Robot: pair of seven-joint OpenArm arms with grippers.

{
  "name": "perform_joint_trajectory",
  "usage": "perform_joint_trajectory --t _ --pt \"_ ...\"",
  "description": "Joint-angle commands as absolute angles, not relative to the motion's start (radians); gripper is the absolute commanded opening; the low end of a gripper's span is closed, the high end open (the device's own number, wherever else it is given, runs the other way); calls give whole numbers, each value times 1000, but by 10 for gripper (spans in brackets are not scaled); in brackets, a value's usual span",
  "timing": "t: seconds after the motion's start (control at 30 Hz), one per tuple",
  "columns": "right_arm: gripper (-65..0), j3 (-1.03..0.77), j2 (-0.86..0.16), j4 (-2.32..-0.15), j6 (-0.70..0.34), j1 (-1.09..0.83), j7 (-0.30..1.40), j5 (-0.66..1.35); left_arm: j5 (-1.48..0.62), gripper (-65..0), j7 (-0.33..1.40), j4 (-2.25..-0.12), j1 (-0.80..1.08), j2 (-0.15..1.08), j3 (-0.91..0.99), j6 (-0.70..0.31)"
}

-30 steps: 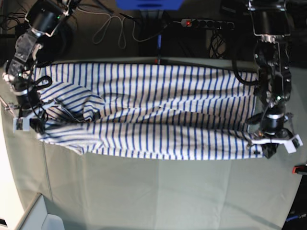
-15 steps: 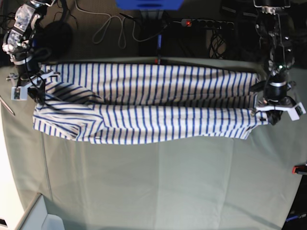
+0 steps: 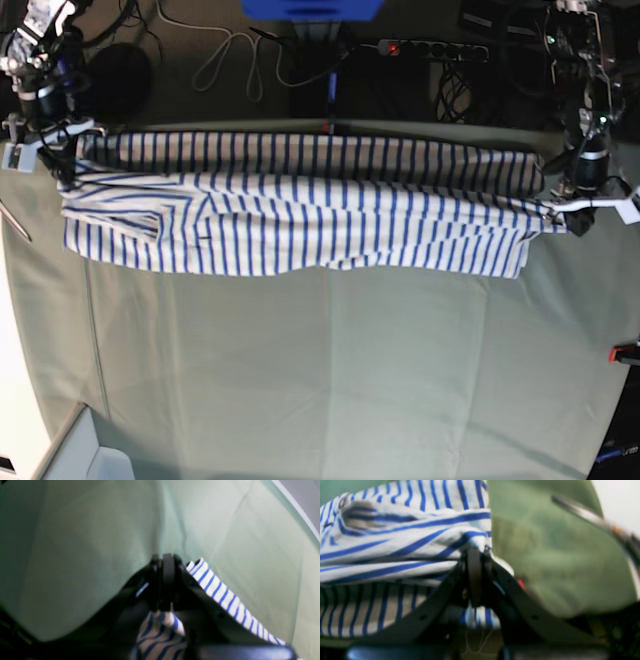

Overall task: Layout the t-shirt on the table in an organized manner, then fold the t-shirt properly
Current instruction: 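Fold the shirt again toward the collar with both grippers, forming a strip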

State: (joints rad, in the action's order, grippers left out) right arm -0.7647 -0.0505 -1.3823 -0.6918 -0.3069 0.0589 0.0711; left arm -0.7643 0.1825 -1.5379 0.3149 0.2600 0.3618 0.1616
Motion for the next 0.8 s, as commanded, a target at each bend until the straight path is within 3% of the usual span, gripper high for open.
perform_joint_trajectory --t 0.0,0.77 --pt "-650 -766 -67 -1392 -698 -309 30 94 -760 -649 153 -1552 308 274 367 165" --pt "-650 -768 -42 -1383 -698 -367 28 94 -766 -648 151 -1377 286 271 360 165"
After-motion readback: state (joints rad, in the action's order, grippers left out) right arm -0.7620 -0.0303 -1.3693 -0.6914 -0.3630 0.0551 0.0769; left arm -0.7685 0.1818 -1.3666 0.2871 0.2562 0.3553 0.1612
